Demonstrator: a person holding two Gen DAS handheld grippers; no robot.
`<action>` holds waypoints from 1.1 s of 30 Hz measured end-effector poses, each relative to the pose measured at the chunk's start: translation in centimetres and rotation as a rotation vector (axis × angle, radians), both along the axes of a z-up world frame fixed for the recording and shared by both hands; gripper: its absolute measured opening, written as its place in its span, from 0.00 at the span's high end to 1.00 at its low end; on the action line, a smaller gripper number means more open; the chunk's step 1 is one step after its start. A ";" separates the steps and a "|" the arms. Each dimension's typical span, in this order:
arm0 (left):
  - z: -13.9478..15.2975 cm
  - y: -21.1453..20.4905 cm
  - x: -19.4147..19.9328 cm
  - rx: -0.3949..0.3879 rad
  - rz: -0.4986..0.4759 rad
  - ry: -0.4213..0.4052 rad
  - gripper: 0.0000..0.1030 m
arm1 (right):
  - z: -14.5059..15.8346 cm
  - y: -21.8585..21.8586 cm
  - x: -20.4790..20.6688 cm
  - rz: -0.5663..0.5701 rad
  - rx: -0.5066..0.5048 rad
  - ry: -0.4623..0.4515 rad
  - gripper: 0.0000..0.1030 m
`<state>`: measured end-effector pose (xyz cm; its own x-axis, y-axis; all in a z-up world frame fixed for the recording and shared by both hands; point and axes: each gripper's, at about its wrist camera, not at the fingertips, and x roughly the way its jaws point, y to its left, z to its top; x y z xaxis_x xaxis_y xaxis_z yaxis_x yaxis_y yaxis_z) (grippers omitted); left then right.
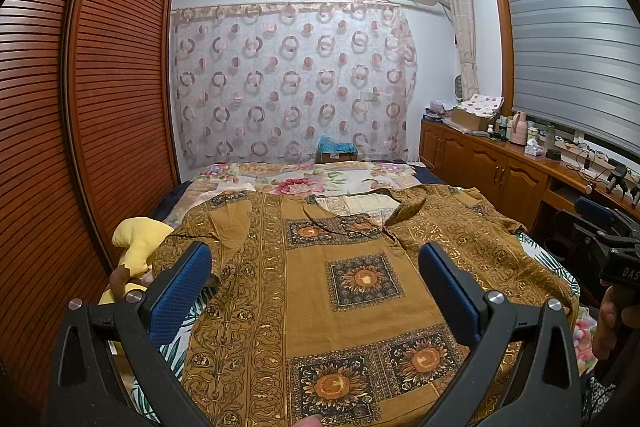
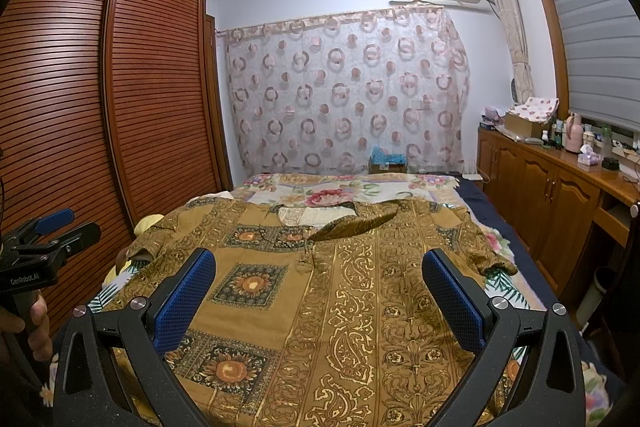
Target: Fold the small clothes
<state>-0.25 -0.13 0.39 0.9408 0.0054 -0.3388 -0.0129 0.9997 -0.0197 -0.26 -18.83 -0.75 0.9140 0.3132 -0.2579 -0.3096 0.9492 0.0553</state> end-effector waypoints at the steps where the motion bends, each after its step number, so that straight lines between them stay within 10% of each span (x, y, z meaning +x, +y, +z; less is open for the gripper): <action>1: 0.0 0.0 0.0 0.001 0.000 0.000 0.00 | 0.0 0.0 0.0 0.000 0.000 0.000 0.00; 33: -0.1 1.2 0.7 0.000 0.014 0.032 0.00 | -0.6 0.5 1.1 0.041 0.017 0.027 0.00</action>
<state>0.46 1.09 0.27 0.9292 0.0187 -0.3691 -0.0277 0.9994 -0.0189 0.87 -18.37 -1.36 0.8933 0.3545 -0.2762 -0.3462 0.9348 0.0799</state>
